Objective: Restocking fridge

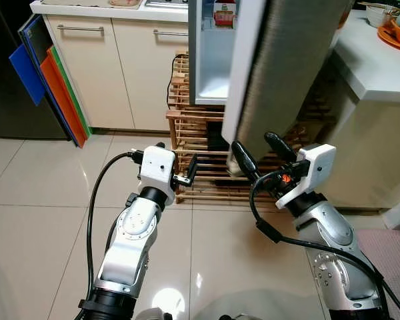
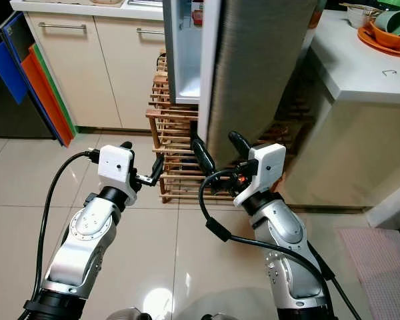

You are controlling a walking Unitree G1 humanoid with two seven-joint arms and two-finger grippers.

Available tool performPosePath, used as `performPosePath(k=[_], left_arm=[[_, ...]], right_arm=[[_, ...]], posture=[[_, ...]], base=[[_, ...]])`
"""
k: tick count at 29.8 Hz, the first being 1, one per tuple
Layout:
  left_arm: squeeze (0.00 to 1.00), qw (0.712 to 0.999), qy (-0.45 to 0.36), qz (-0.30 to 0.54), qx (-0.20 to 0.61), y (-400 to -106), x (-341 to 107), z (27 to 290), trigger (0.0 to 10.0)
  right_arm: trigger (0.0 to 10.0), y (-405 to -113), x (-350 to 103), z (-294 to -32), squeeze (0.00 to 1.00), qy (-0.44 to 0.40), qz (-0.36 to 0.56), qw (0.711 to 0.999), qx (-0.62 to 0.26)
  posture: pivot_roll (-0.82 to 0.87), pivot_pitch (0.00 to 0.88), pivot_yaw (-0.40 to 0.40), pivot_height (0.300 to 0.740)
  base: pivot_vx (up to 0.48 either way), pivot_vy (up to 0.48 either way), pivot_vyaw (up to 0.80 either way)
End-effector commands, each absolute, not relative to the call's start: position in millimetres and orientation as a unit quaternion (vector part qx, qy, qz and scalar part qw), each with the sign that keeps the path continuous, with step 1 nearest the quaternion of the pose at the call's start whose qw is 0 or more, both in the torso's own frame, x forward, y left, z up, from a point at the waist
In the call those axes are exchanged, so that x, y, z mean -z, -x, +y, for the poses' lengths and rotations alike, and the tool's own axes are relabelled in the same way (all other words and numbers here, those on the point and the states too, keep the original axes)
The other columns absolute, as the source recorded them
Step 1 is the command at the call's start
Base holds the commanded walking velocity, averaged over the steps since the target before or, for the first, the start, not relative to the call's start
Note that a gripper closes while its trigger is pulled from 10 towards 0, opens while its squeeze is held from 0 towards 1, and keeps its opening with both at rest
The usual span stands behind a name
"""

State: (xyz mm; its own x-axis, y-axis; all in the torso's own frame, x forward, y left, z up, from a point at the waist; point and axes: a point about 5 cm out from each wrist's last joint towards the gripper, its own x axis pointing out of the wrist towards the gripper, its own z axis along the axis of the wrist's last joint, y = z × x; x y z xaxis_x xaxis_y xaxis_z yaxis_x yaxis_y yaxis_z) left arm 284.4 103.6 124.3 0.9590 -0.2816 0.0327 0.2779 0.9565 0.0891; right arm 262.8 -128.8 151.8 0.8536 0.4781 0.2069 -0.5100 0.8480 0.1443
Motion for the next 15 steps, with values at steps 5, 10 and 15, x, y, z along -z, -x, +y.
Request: performPosePath(k=[5,10,15], left_arm=[[0.0,0.991,-0.035,-0.015,0.13,-289,-123,104,10.0],[0.0,0.992,-0.046,-0.006,0.114,-293,-118,109,10.0],[0.0,0.996,-0.061,0.014,0.068,-301,-110,126,10.0]], right_arm=[[10.0,-277,-137,-154,0.0,-0.057,-0.052,0.984,-0.161],[10.0,-285,-118,-179,0.0,-0.02,-0.009,0.997,-0.069],[10.0,-288,-104,-189,0.0,-0.004,0.009,0.999,-0.034]], posture=[[-0.02,0.024,-0.051,0.74],[-0.02,0.004,-0.044,0.74],[-0.01,0.0,-0.039,0.74]], base=[[0.0,0.0,0.0],[0.0,0.0,0.0],[0.0,0.0,0.0]])
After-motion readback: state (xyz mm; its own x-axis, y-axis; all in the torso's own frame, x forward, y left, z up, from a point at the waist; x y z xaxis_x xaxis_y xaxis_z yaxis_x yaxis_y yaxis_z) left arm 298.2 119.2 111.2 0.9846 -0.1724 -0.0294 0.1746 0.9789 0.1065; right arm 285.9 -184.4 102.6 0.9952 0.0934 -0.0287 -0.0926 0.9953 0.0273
